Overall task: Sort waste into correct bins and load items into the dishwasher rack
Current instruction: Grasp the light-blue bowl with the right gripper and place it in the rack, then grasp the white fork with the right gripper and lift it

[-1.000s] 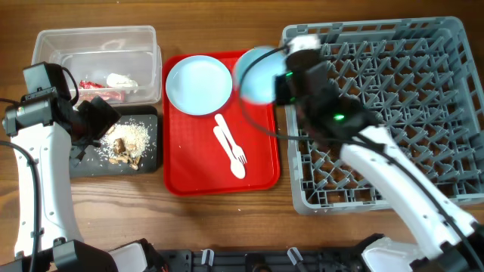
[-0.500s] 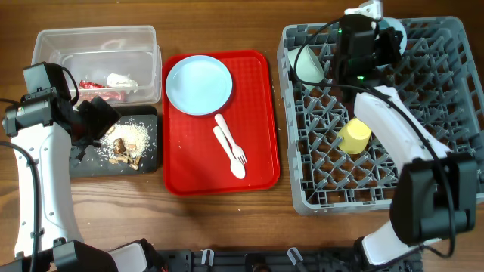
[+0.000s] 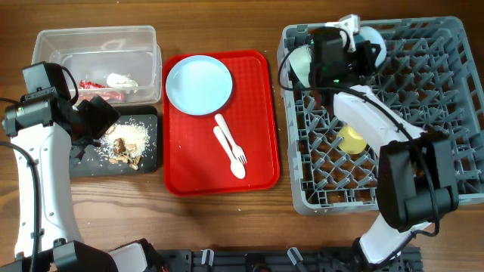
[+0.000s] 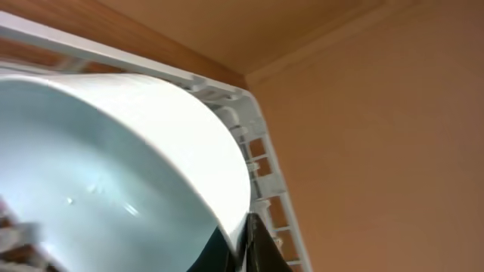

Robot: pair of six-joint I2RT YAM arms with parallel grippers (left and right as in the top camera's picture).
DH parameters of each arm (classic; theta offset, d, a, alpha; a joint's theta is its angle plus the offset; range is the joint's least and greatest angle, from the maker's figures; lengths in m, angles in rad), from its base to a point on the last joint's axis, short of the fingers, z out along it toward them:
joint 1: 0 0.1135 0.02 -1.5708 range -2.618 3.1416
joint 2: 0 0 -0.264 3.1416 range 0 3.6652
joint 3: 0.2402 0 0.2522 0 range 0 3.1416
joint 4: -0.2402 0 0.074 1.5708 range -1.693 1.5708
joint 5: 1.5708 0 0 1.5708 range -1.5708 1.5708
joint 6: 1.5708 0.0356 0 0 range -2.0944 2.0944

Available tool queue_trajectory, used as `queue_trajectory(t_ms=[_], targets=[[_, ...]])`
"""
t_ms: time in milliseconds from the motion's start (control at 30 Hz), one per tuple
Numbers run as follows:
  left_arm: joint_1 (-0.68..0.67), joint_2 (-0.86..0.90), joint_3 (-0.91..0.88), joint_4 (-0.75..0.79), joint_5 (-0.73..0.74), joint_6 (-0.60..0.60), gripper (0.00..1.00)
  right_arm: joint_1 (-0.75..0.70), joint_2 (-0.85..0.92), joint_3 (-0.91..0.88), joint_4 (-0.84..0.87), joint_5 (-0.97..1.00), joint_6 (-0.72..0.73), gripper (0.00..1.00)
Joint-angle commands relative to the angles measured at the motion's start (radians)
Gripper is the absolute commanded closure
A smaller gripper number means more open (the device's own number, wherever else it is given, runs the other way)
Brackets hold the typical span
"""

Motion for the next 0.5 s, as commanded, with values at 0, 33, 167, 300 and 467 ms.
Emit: queue_trajectory(t_ms=[0, 33, 167, 300, 467], targets=[[0.004, -0.020, 0.005, 0.002, 0.005, -0.013, 0.00, 0.045, 0.024, -0.019, -0.053, -0.072, 0.122, 0.77], [0.004, -0.020, 0.005, 0.002, 0.005, -0.013, 0.00, 0.053, 0.021, -0.019, -0.084, -0.094, 0.157, 0.75], [0.004, -0.020, 0.005, 0.002, 0.005, -0.013, 0.00, 0.065, -0.042, -0.019, -0.277, -0.289, 0.354, 0.62], [0.004, -0.020, 0.005, -0.001, 0.005, -0.013, 0.00, 0.064, -0.198, -0.019, -0.383, -0.496, 0.379, 0.41], [0.004, -0.020, 0.005, -0.009, 0.006, -0.013, 0.00, 0.065, -0.449, -0.019, -0.527, -1.145, 0.459, 0.32]])
